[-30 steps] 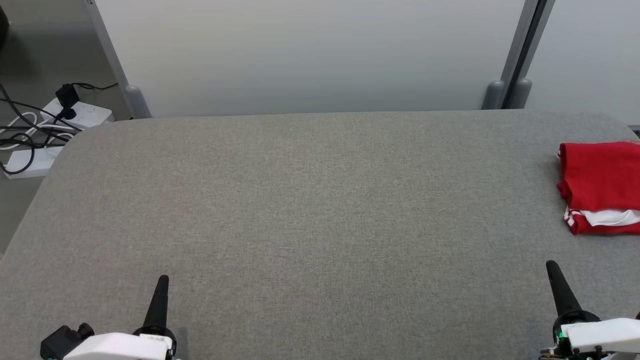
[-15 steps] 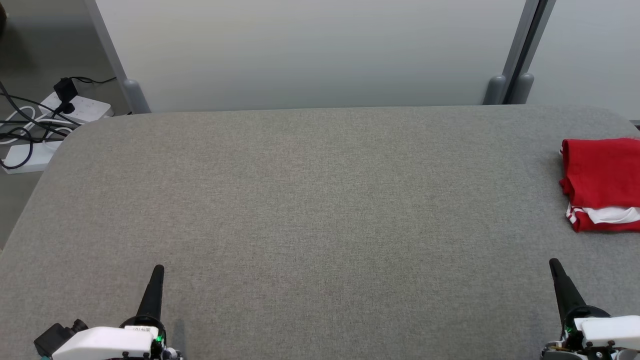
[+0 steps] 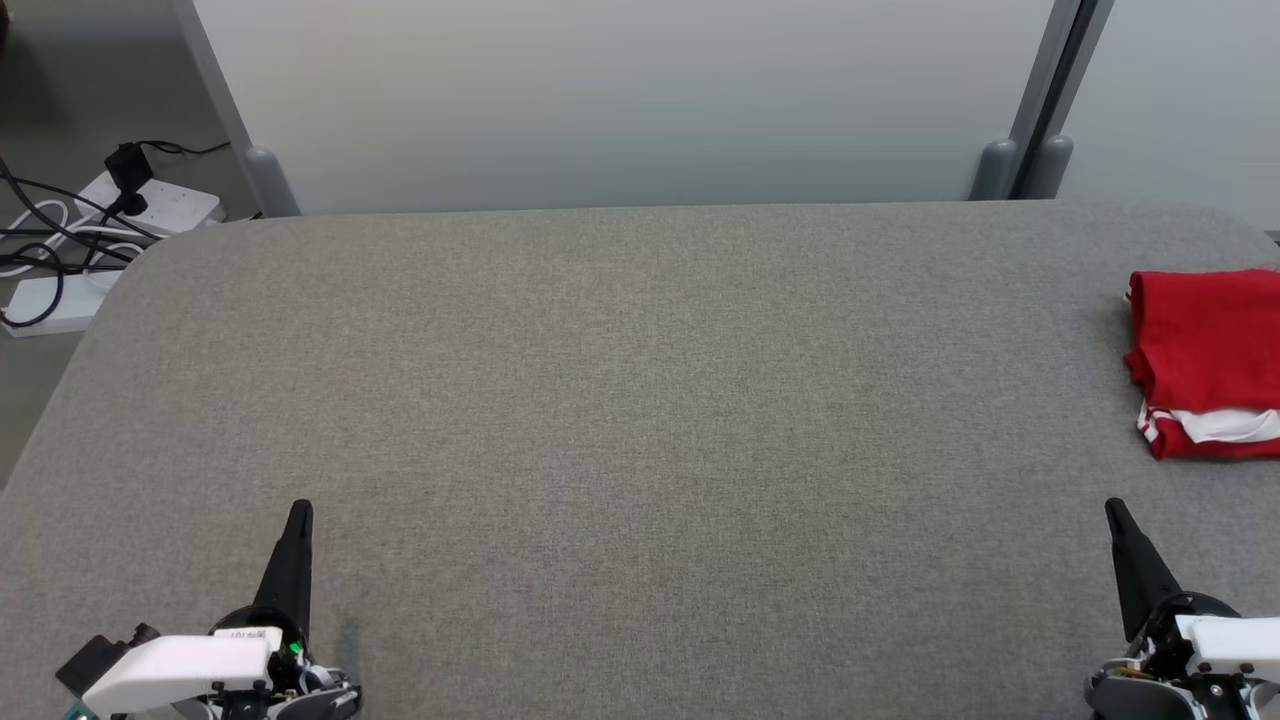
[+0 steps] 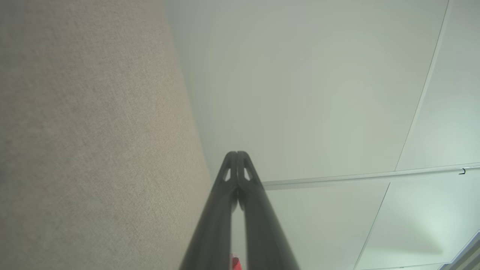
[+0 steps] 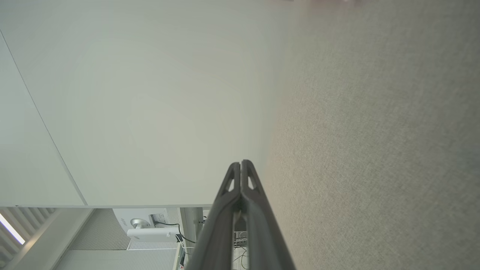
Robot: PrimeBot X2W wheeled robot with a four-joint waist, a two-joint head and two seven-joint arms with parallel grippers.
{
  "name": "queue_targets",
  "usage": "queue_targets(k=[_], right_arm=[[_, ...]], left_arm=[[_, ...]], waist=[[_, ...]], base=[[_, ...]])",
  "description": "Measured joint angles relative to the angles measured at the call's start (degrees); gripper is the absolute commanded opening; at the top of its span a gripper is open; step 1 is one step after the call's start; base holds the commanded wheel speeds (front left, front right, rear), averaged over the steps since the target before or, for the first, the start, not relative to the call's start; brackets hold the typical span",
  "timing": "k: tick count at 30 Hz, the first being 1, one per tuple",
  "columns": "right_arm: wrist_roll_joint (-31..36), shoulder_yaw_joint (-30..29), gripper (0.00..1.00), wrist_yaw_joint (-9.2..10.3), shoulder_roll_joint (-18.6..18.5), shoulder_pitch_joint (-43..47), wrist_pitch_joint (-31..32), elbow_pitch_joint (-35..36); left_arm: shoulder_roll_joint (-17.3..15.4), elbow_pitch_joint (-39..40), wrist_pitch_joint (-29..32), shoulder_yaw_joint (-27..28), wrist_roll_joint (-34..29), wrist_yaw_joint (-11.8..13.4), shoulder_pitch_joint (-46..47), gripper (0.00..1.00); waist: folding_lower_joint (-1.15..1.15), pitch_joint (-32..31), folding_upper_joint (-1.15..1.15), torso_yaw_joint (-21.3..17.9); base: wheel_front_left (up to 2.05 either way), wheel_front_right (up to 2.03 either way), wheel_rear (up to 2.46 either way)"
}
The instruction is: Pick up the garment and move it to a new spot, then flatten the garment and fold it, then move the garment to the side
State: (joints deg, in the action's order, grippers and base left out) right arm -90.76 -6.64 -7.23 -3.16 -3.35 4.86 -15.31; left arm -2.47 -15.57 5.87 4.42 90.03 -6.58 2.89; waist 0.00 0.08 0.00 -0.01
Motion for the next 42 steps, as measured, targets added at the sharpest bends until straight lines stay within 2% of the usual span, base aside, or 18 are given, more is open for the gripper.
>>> queue_targets(k=[3, 42], right_arm=[[-1.5, -0.2, 0.0, 0.01, 0.0, 0.0, 0.3, -0.2], [-1.8, -0.4, 0.0, 0.01, 0.6, -0.2, 0.8, -0.3]], left_arm=[[0.0, 0.0, 0.2, 0.2, 1.8, -0.4, 0.1, 0.0], [0.0, 0.0, 0.2, 0.2, 1.9, -0.4, 0.1, 0.0]], waist=[[0.0, 0.1, 0.0, 0.0], [0.0, 0.1, 0.0, 0.0]], base=[[0.0, 0.0, 0.0], [0.0, 0.0, 0.0]])
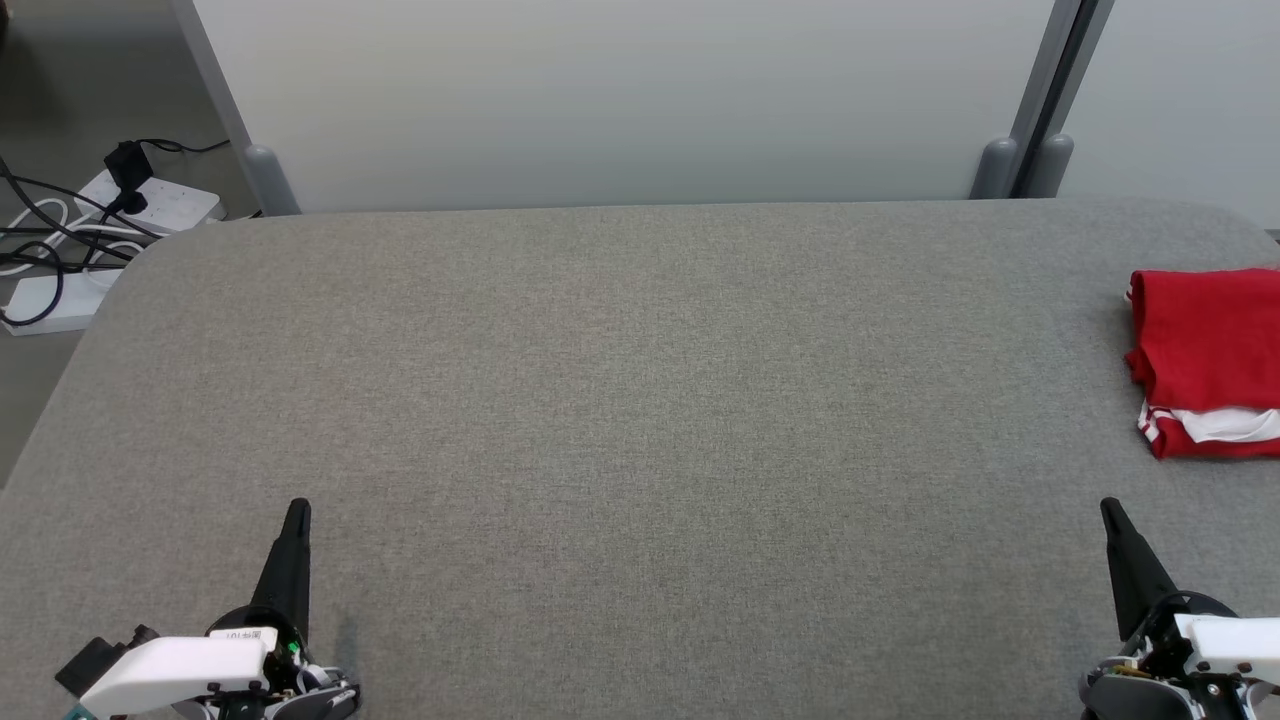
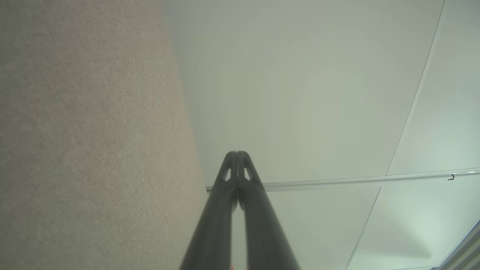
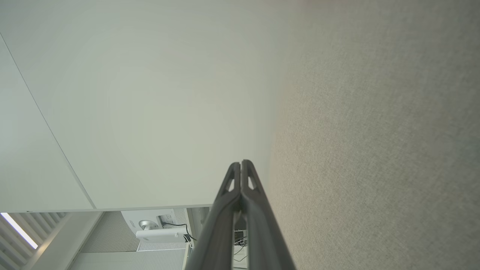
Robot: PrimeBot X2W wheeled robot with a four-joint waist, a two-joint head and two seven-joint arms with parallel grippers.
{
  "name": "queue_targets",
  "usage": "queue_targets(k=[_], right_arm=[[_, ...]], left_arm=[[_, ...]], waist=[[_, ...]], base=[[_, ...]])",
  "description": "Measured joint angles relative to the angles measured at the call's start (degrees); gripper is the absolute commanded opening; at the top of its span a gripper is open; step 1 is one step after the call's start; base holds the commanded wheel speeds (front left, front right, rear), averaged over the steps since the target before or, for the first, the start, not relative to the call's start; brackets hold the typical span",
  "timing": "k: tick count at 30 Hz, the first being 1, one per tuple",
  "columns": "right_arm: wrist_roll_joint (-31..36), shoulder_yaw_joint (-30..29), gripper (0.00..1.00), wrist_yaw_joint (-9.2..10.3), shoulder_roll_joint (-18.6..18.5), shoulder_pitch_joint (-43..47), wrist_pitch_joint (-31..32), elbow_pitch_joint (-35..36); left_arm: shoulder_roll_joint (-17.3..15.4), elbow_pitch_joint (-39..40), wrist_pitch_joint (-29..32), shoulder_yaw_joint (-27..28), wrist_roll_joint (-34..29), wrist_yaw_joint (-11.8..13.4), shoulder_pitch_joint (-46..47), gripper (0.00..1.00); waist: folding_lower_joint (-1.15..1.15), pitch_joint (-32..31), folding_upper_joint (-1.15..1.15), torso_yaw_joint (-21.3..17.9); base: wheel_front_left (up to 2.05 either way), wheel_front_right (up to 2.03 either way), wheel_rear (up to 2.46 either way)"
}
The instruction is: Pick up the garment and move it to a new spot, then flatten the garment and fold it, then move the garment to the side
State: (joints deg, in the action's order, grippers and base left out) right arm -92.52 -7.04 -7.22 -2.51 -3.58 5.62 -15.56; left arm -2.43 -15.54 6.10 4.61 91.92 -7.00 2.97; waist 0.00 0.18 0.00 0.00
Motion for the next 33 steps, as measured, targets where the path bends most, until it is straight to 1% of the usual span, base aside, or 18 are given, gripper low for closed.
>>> queue_targets(k=[33], right_arm=[[0.0, -0.1, 0.0, 0.0, 0.1, 0.0, 0.0, 0.0]], left_arm=[[0.0, 0.0, 0.0, 0.0, 0.0, 0.0, 0.0, 0.0]], waist=[[0.0, 0.0, 0.0, 0.0]], base=[[0.0, 0.0, 0.0]])
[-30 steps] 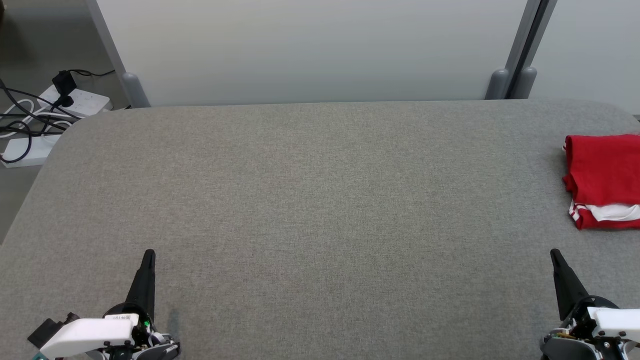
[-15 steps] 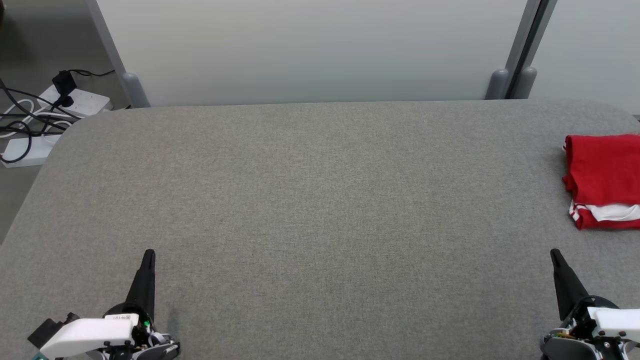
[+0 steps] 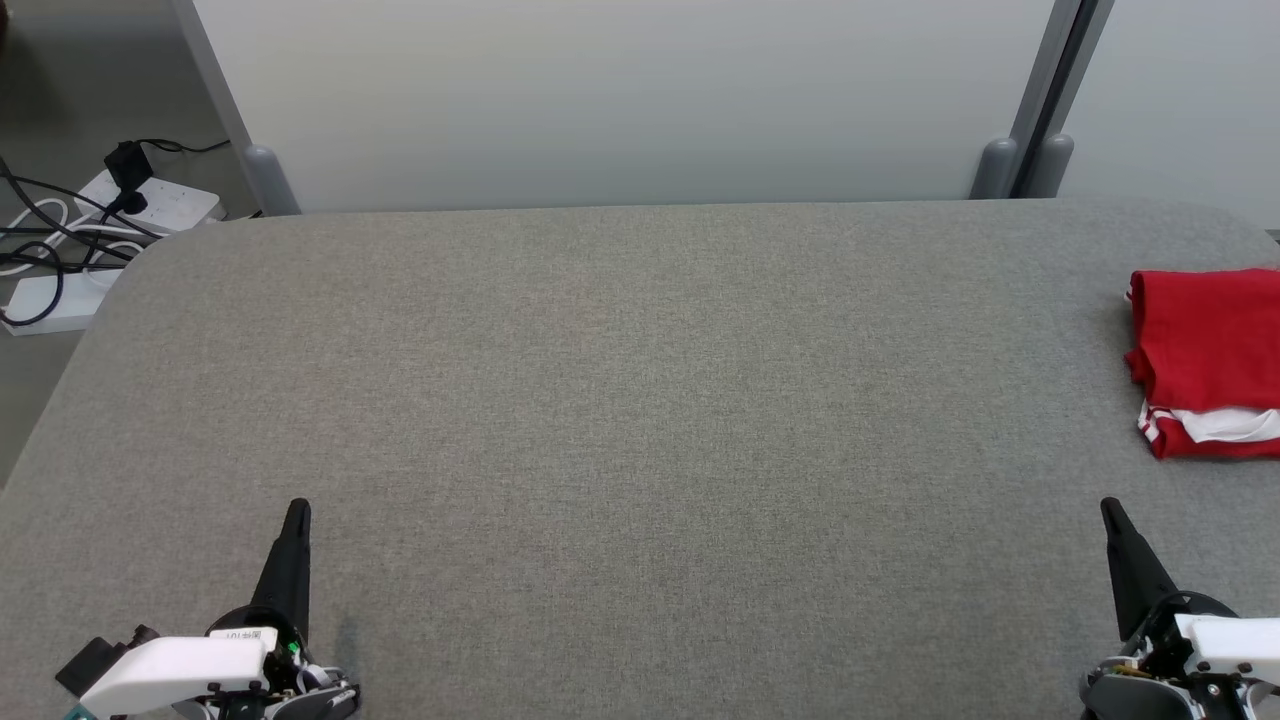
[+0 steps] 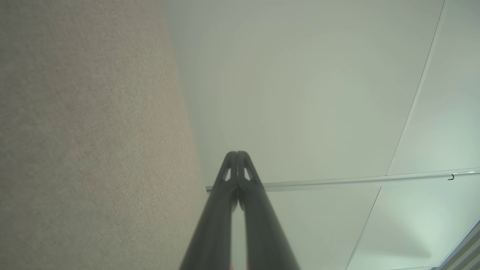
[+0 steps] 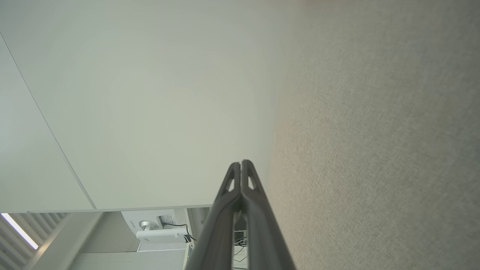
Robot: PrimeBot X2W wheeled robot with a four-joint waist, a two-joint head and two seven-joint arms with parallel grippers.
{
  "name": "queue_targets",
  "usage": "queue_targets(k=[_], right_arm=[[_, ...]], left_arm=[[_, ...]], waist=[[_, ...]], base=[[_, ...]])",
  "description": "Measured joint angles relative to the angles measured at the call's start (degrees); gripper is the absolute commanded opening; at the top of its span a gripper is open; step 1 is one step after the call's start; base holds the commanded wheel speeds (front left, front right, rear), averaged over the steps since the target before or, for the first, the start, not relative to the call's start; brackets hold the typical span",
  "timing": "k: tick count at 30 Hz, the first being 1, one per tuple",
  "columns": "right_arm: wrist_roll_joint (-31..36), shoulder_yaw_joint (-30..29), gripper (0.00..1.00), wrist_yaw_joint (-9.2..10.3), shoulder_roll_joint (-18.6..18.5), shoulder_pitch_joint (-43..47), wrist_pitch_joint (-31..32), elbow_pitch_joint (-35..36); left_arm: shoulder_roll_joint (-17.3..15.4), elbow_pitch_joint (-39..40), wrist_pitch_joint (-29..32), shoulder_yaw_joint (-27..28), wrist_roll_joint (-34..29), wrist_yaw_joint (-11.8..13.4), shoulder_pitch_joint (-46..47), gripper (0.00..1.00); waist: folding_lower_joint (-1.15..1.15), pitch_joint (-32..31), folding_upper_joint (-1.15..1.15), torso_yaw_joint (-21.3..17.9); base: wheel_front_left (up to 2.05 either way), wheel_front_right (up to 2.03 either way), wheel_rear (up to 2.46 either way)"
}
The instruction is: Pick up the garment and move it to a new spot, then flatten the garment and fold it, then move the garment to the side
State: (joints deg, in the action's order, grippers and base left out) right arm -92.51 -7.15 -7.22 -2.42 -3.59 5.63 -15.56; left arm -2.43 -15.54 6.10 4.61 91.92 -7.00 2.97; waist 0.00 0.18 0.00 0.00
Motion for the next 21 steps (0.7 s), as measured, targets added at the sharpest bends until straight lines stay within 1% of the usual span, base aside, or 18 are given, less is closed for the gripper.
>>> queue_targets(k=[21], right_arm=[[0.0, -0.1, 0.0, 0.0, 0.0, 0.0, 0.4, 0.0]], left_arm=[[0.0, 0.0, 0.0, 0.0, 0.0, 0.0, 0.0, 0.0]], waist=[[0.0, 0.0, 0.0, 0.0]], base=[[0.0, 0.0, 0.0]])
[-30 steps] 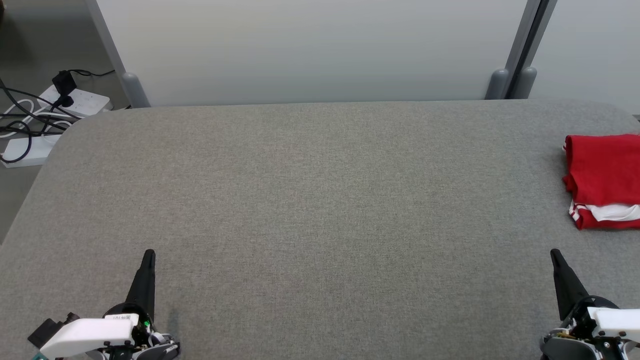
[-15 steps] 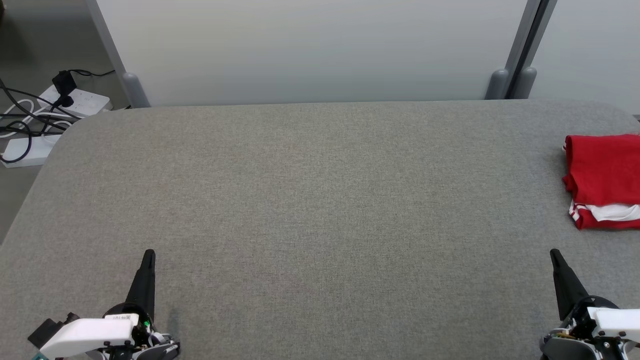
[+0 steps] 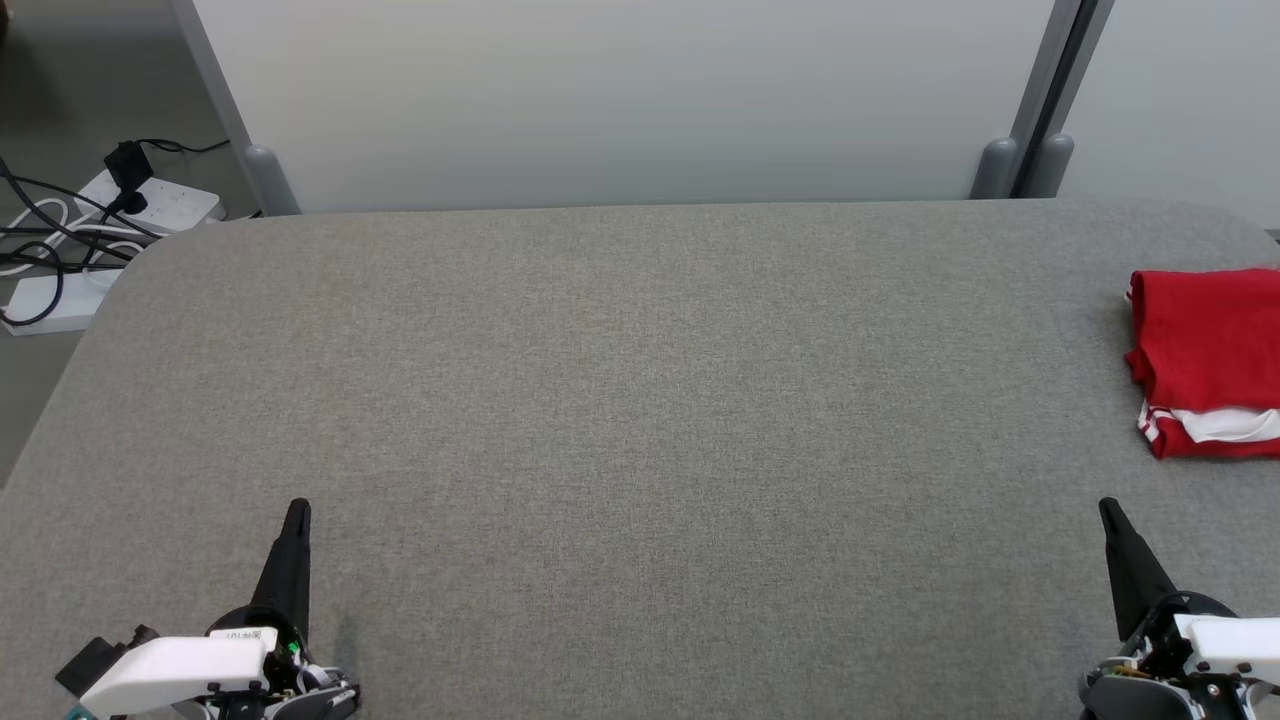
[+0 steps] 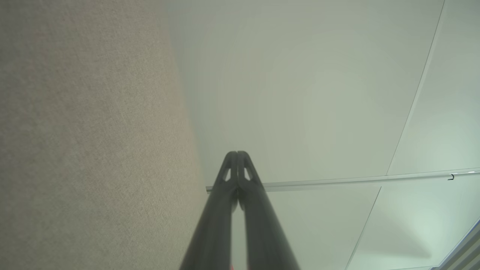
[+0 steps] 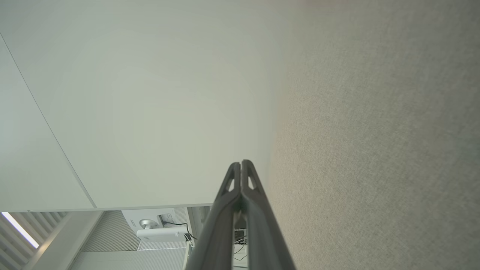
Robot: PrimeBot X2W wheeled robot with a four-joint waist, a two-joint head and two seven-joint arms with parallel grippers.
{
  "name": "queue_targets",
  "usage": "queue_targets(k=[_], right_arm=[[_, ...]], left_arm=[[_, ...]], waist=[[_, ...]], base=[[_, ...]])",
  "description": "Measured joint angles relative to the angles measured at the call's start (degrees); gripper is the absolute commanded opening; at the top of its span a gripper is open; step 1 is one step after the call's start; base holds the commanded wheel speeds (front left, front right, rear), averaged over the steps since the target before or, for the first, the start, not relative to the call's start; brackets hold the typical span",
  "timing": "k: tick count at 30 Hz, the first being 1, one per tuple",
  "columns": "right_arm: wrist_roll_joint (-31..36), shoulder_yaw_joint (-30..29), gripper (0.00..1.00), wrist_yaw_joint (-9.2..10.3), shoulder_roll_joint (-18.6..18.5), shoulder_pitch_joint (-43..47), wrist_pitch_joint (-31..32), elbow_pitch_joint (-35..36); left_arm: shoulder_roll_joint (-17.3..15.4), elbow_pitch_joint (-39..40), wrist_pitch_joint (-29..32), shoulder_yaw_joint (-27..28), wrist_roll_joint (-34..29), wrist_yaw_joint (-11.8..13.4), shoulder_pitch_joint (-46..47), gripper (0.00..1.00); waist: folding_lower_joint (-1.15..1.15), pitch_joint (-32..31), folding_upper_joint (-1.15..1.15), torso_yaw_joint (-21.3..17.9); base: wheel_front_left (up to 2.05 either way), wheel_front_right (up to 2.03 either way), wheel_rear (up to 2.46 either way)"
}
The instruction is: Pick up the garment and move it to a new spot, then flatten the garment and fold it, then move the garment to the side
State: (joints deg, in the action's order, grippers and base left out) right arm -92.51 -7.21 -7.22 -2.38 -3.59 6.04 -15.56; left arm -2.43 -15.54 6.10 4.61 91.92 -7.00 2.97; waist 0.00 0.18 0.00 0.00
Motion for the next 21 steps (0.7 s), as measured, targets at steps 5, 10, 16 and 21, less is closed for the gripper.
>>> queue_targets(k=[5, 10, 16, 21], right_arm=[[0.0, 0.0, 0.0, 0.0, 0.0, 0.0, 0.0, 0.0], [0.0, 0.0, 0.0, 0.0, 0.0, 0.0, 0.0, 0.0], [0.0, 0.0, 0.0, 0.0, 0.0, 0.0, 0.0, 0.0], [0.0, 0.0, 0.0, 0.0, 0.0, 0.0, 0.0, 0.0]], left_arm=[[0.0, 0.0, 0.0, 0.0, 0.0, 0.0, 0.0, 0.0], [0.0, 0.0, 0.0, 0.0, 0.0, 0.0, 0.0, 0.0], [0.0, 0.0, 0.0, 0.0, 0.0, 0.0, 0.0, 0.0], [0.0, 0.0, 0.0, 0.0, 0.0, 0.0, 0.0, 0.0]], waist=[[0.0, 0.0, 0.0, 0.0], [0.0, 0.0, 0.0, 0.0], [0.0, 0.0, 0.0, 0.0], [0.0, 0.0, 0.0, 0.0]], base=[[0.0, 0.0, 0.0], [0.0, 0.0, 0.0], [0.0, 0.0, 0.0], [0.0, 0.0, 0.0]])
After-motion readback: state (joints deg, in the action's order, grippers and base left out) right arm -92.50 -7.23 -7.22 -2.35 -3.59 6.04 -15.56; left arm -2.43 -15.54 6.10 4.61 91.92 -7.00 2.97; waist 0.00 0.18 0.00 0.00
